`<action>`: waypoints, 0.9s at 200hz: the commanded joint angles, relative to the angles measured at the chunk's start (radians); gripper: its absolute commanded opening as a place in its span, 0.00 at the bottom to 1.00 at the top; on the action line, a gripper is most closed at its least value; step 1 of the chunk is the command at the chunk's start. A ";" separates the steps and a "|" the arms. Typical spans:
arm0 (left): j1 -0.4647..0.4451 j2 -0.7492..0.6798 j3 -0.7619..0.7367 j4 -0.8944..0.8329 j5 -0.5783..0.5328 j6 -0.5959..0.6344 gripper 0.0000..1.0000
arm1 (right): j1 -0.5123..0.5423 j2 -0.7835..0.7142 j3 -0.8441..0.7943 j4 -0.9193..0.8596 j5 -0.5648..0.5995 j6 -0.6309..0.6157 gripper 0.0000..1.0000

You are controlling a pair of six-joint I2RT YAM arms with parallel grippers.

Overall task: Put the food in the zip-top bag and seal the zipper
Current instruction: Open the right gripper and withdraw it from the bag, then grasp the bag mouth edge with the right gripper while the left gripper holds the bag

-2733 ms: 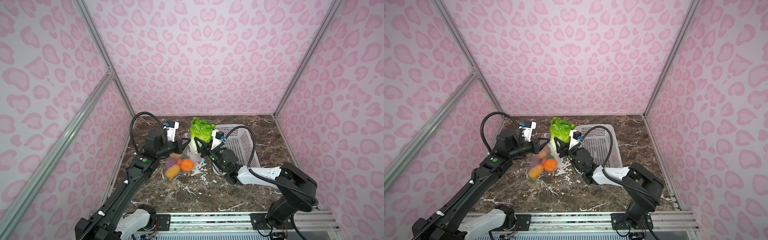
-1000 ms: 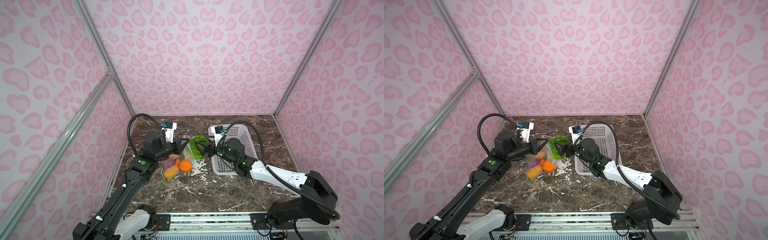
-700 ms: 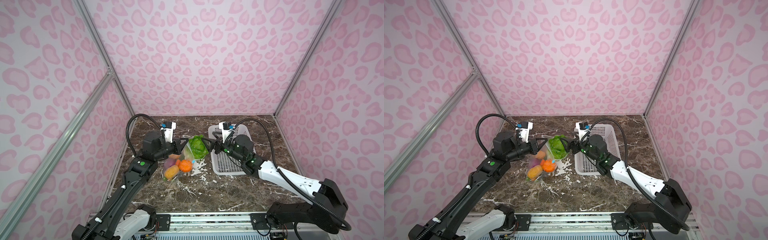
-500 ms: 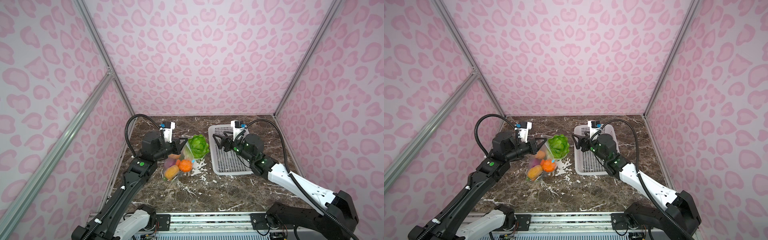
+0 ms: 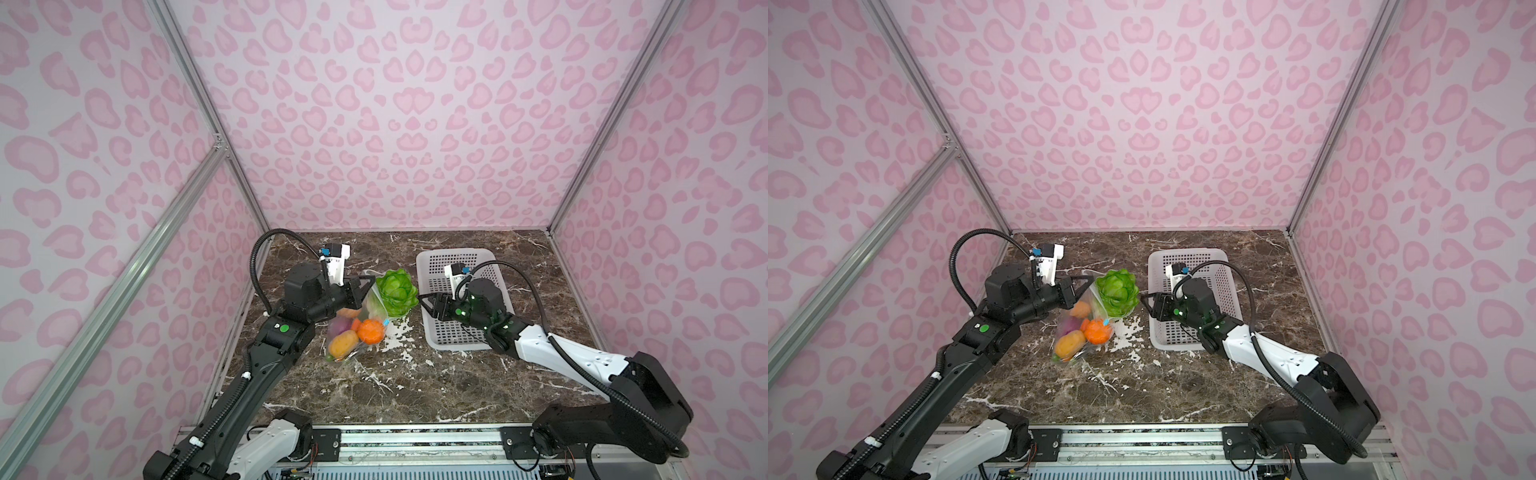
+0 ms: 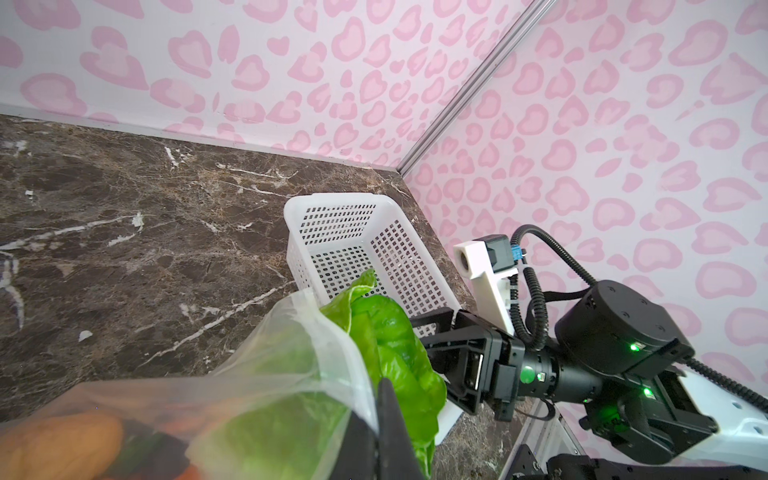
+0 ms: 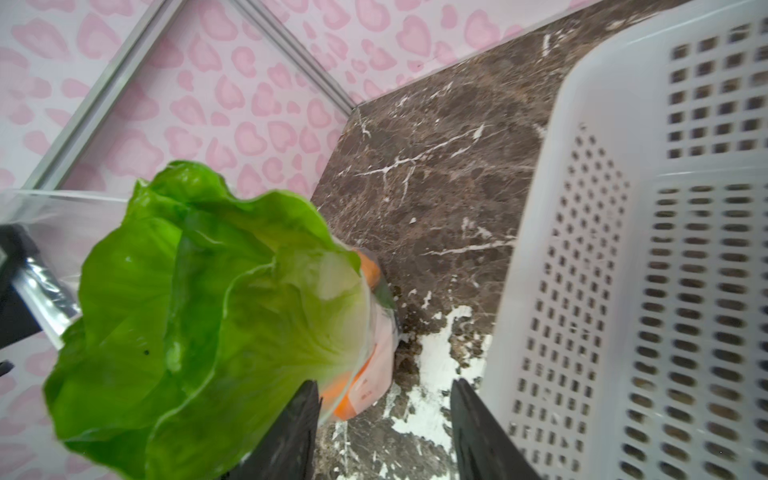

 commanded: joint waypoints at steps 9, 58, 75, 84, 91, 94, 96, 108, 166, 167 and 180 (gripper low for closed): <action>0.002 -0.013 -0.002 0.063 -0.006 0.003 0.03 | 0.024 0.070 0.047 0.090 -0.050 0.048 0.53; 0.001 -0.023 -0.002 0.061 -0.002 0.007 0.02 | 0.027 0.136 0.069 0.108 -0.046 0.070 0.44; 0.001 -0.021 -0.002 0.063 -0.001 0.003 0.03 | 0.027 0.153 0.072 0.112 -0.046 0.072 0.40; 0.001 -0.021 -0.002 0.062 0.001 0.004 0.02 | 0.027 0.165 0.079 0.111 -0.048 0.071 0.36; 0.001 -0.021 -0.003 0.064 0.001 0.002 0.02 | 0.027 0.177 0.085 0.110 -0.051 0.071 0.34; 0.002 -0.021 -0.003 0.064 0.000 0.002 0.02 | 0.027 0.181 0.087 0.110 -0.053 0.071 0.33; 0.002 -0.020 -0.003 0.064 0.000 0.002 0.03 | 0.027 0.184 0.090 0.110 -0.054 0.071 0.32; 0.001 -0.021 -0.003 0.064 -0.001 0.002 0.03 | 0.026 0.206 0.104 0.102 -0.063 0.068 0.28; 0.002 -0.015 -0.002 0.055 -0.013 0.013 0.02 | 0.007 0.164 0.153 -0.029 -0.049 -0.016 0.00; 0.002 -0.015 -0.002 0.055 -0.014 0.013 0.02 | 0.006 0.161 0.152 -0.032 -0.047 -0.019 0.00; 0.002 -0.015 -0.002 0.055 -0.015 0.013 0.03 | -0.002 0.110 0.154 -0.080 -0.017 -0.052 0.00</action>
